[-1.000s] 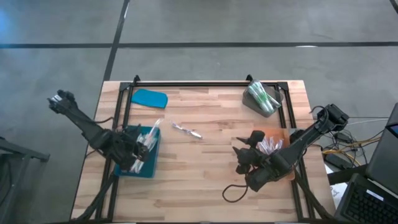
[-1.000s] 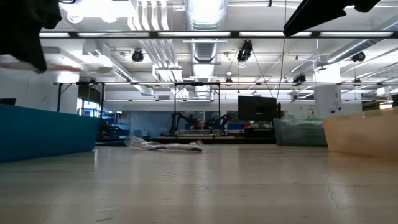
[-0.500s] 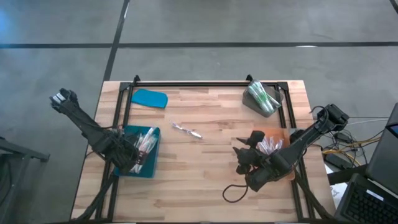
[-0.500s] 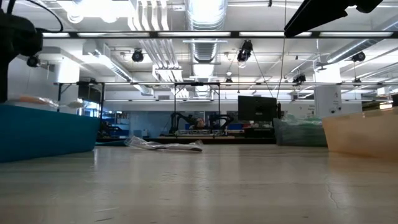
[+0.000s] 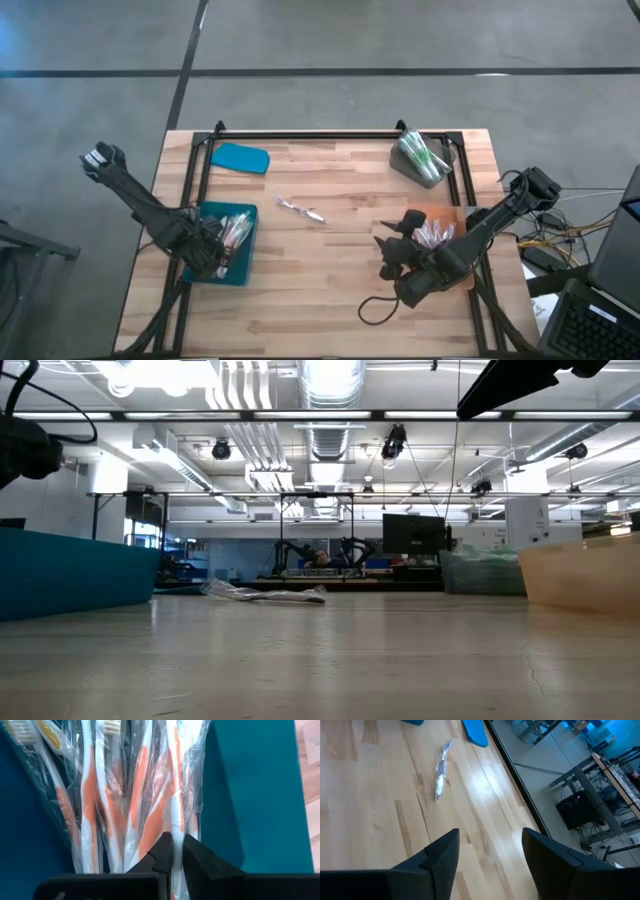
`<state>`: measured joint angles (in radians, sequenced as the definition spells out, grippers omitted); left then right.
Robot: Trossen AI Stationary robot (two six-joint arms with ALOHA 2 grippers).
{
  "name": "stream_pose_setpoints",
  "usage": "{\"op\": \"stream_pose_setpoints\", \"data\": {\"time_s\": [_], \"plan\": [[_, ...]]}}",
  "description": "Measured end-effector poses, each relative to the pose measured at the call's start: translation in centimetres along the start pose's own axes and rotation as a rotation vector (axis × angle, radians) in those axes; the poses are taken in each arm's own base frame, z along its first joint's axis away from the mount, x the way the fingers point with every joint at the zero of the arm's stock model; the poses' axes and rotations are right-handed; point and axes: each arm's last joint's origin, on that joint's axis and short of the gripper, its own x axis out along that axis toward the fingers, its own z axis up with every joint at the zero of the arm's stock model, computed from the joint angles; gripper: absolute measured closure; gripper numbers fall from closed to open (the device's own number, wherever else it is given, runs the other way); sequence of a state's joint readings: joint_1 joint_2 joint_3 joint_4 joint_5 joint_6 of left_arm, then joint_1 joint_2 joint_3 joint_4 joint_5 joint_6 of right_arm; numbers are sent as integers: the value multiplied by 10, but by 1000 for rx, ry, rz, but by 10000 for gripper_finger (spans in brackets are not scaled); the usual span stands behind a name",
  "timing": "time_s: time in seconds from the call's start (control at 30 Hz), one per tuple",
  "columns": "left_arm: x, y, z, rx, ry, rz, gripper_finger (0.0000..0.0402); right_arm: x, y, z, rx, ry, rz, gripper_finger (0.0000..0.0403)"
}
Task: Pick & Place Toothbrushes
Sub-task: Put the orange toothbrush into the blue bin, then put the purple toothbrush into the orange bin
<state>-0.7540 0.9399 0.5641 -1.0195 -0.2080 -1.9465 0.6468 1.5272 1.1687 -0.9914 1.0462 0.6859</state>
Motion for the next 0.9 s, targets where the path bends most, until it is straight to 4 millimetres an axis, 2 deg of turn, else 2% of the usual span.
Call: {"op": "stream_pose_setpoints", "data": {"time_s": [0.23, 0.47, 0.7, 0.9], "plan": [[2, 0, -1, 8, 13, -4, 355, 0, 0, 0, 3, 0, 0, 195], [2, -1, -1, 9, 15, -9, 298, 0, 0, 0, 4, 0, 0, 202], [2, -1, -1, 11, 17, -12, 230, 0, 0, 0, 6, -1, 1, 190], [-3, -1, -1, 24, 59, -28, 203, 0, 0, 0, 20, -1, 2, 182]]}}
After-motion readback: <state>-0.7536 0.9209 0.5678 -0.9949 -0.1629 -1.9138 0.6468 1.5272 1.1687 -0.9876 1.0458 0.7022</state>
